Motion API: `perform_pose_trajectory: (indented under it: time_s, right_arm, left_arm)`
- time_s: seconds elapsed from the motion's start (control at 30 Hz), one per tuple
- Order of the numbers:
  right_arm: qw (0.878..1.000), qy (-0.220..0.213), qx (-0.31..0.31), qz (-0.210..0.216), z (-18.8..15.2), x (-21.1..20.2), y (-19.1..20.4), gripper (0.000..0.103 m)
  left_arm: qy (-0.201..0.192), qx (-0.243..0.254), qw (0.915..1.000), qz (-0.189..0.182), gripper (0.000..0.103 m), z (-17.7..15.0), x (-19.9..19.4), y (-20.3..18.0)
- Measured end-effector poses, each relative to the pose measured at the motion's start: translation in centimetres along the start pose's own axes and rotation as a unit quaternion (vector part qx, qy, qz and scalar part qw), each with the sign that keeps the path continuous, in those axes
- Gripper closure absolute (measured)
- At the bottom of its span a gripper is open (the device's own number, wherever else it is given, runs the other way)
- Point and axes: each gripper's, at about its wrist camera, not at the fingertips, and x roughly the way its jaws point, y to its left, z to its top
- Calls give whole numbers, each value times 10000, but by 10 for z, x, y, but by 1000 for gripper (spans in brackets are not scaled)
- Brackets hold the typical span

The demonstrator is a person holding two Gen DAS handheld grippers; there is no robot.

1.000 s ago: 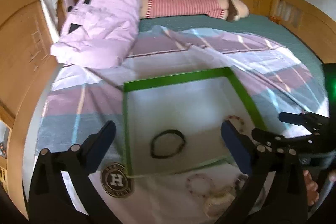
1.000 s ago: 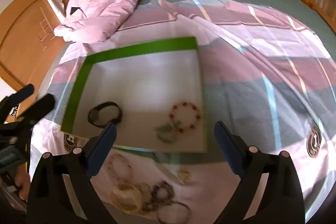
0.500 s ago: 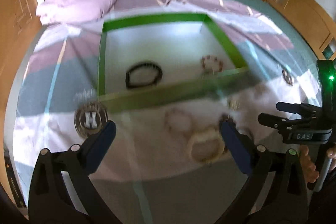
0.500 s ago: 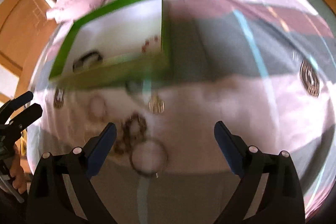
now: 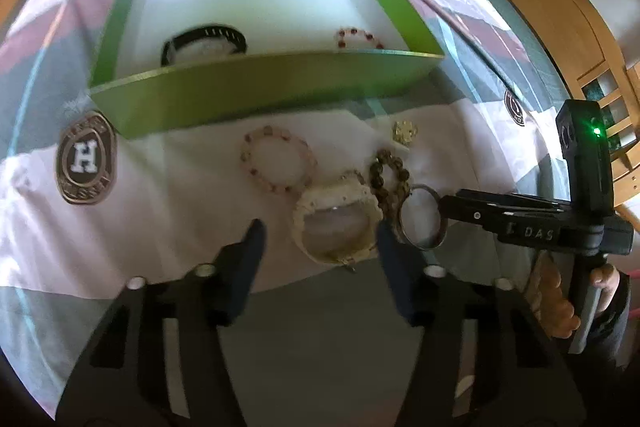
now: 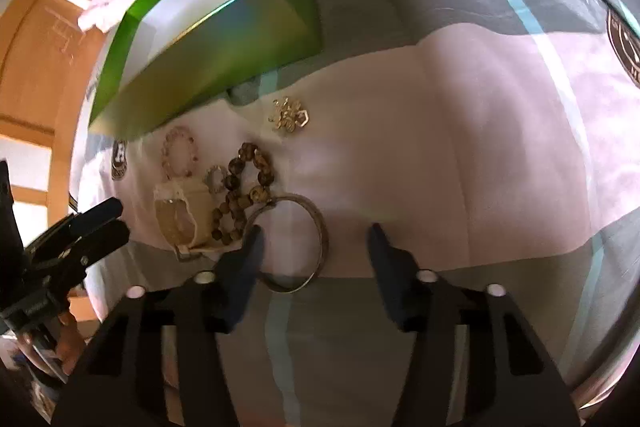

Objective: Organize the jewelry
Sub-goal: 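Grasp the white watch with the left tool while the right tool reaches the metal bangle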

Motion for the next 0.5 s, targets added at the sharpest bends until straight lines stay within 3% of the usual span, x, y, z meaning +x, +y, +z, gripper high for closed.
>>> perform_pose_trajectory:
  time_s: [0.17, 0.5]
  right_arm:
    - [9992, 51, -323, -243, 1, 7, 14, 61]
    - [9962, 108, -573, -649, -5, 21, 24, 61]
  left_arm:
    - [217, -218, 9995, -24, 57, 3, 15, 5]
    - [375, -104, 9989, 263, 64, 4, 33, -1]
